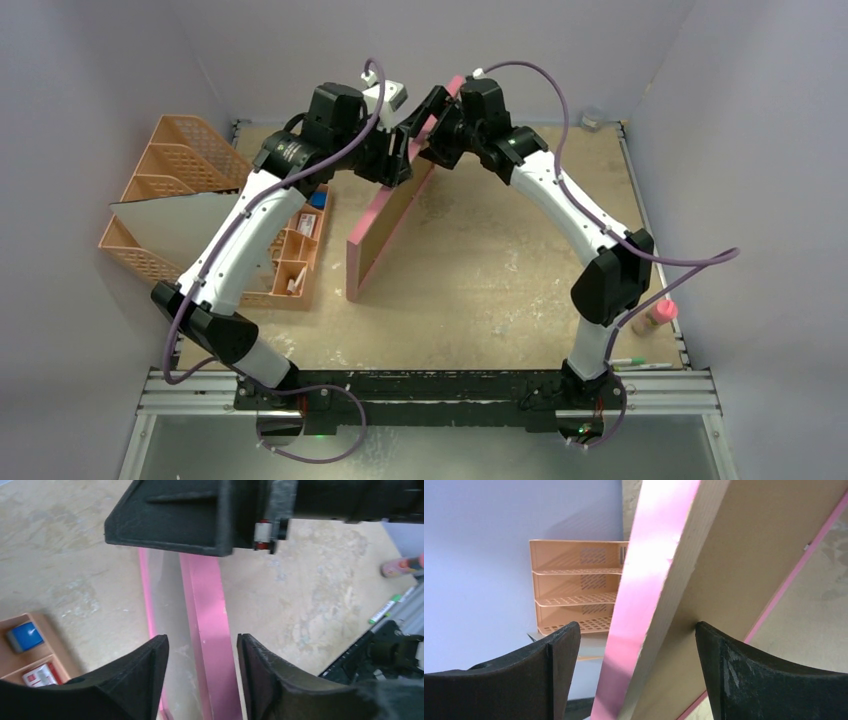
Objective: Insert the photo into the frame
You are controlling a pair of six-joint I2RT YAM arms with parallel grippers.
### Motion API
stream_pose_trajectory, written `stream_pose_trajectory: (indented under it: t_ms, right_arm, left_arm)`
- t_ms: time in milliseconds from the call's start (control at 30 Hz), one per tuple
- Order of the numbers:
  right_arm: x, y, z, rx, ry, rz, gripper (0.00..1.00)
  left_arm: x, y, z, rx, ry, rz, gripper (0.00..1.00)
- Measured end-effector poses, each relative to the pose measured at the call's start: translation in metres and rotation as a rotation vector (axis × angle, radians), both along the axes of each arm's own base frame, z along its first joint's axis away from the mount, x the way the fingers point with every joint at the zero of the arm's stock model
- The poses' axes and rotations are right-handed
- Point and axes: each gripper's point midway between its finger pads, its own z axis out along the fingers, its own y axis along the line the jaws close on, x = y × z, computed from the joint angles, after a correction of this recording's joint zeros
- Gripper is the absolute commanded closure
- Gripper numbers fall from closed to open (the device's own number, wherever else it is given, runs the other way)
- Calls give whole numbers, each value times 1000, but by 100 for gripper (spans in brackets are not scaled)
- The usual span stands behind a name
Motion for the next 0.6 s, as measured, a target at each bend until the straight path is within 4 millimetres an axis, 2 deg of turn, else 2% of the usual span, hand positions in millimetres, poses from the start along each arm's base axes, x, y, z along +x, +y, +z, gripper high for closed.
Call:
stream_pose_trajectory:
  t_ms: [133,300,600]
  right_arm:
    - [-2,-5,-10,-25,41,-21,20]
    - [-18,-18,-24,-50,90,-36,27]
    - [-46,-79,-34,-71,139,-123,46]
  left_arm:
    - [-11,-10,11,-51,-6,-67,32]
    - [-24,-18,30,-118,-34,-139,32]
    - [-39,-14,75,-219,-184,-156,27]
